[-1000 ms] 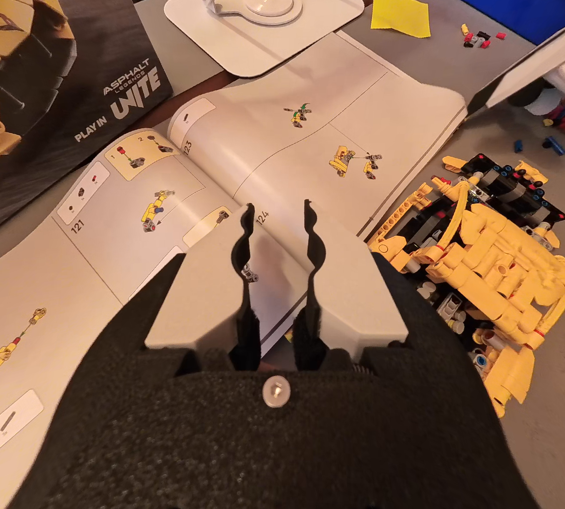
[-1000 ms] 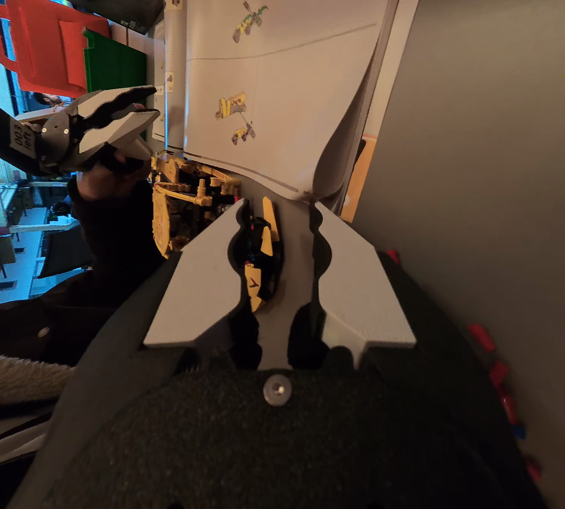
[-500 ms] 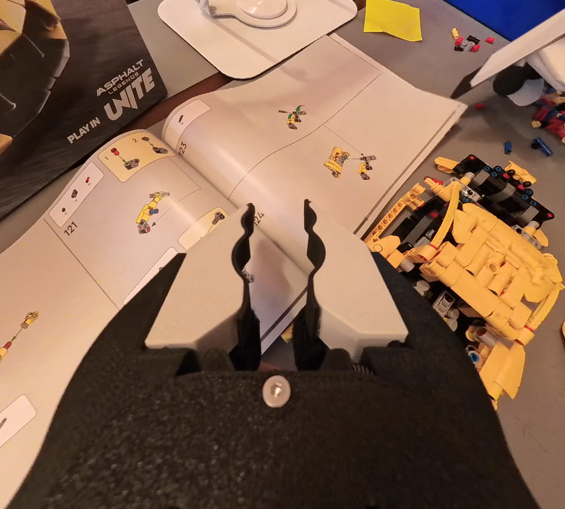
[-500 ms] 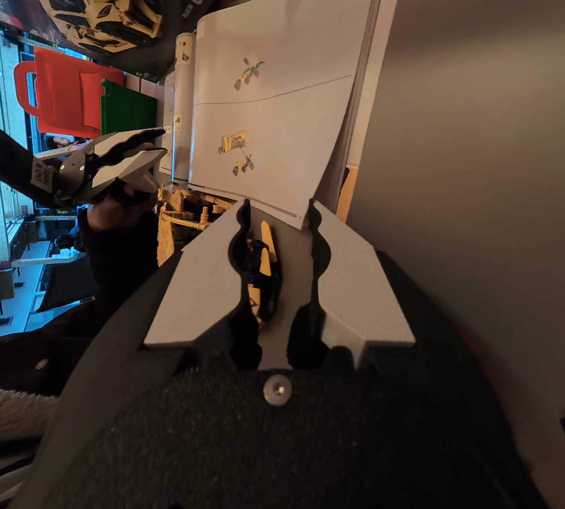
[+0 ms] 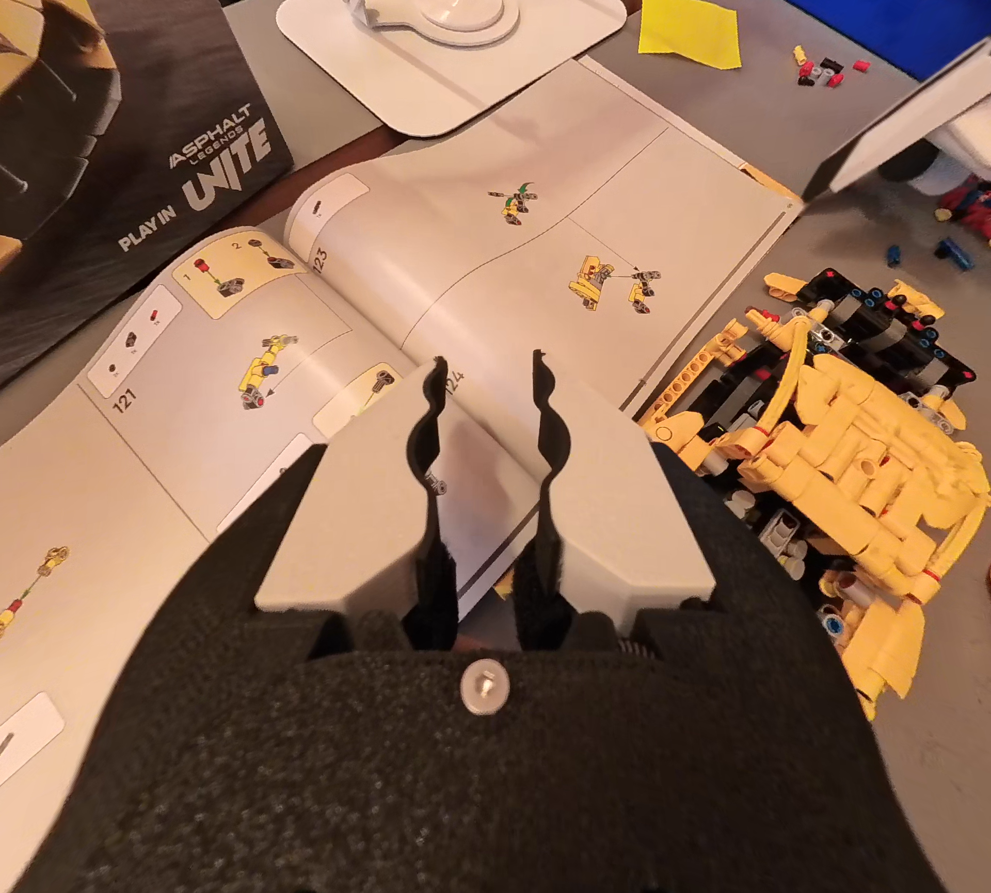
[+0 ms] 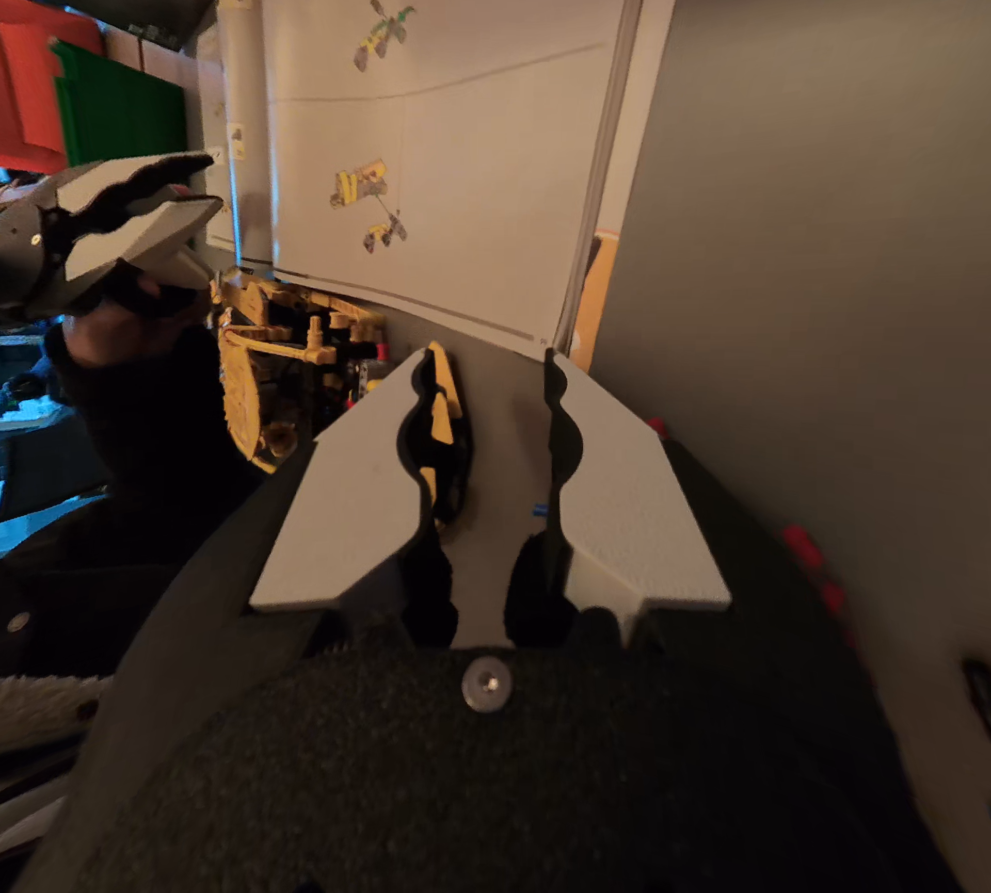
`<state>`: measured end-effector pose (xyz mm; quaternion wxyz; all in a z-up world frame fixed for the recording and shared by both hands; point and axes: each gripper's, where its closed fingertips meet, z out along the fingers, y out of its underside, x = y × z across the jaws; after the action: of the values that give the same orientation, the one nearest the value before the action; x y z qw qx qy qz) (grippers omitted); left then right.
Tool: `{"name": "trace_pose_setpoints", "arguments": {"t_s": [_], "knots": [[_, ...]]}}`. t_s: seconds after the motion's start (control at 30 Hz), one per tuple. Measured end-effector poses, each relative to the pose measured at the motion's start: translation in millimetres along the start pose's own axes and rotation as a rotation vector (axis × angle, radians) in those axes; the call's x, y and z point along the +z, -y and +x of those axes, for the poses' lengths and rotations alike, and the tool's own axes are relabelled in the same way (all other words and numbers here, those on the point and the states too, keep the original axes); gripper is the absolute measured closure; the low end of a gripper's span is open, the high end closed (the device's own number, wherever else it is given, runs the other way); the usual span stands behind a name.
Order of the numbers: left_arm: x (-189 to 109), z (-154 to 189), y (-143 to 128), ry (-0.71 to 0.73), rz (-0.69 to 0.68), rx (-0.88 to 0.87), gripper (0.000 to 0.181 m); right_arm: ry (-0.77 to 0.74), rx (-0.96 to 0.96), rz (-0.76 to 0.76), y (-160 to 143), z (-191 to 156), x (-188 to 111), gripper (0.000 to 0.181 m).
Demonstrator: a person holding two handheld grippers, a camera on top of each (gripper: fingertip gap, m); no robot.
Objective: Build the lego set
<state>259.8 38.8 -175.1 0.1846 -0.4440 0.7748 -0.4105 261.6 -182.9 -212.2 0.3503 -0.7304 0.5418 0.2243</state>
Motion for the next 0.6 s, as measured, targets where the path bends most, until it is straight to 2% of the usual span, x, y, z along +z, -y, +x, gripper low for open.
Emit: {"name": "trace_pose_setpoints", "arguments": {"t_s": [0.33,0.6], "knots": [[0.9,0.8,-1.4,-0.002,-0.005,0.004,0.15,0.013,0.015,-0.05,-9.8,2.1,2.7,0.142],[0.6,0.6,-1.3,-0.002,-0.004,0.004,0.15,0.02,0.016,-0.029,-6.0,0.8,2.0,0.143]]}}
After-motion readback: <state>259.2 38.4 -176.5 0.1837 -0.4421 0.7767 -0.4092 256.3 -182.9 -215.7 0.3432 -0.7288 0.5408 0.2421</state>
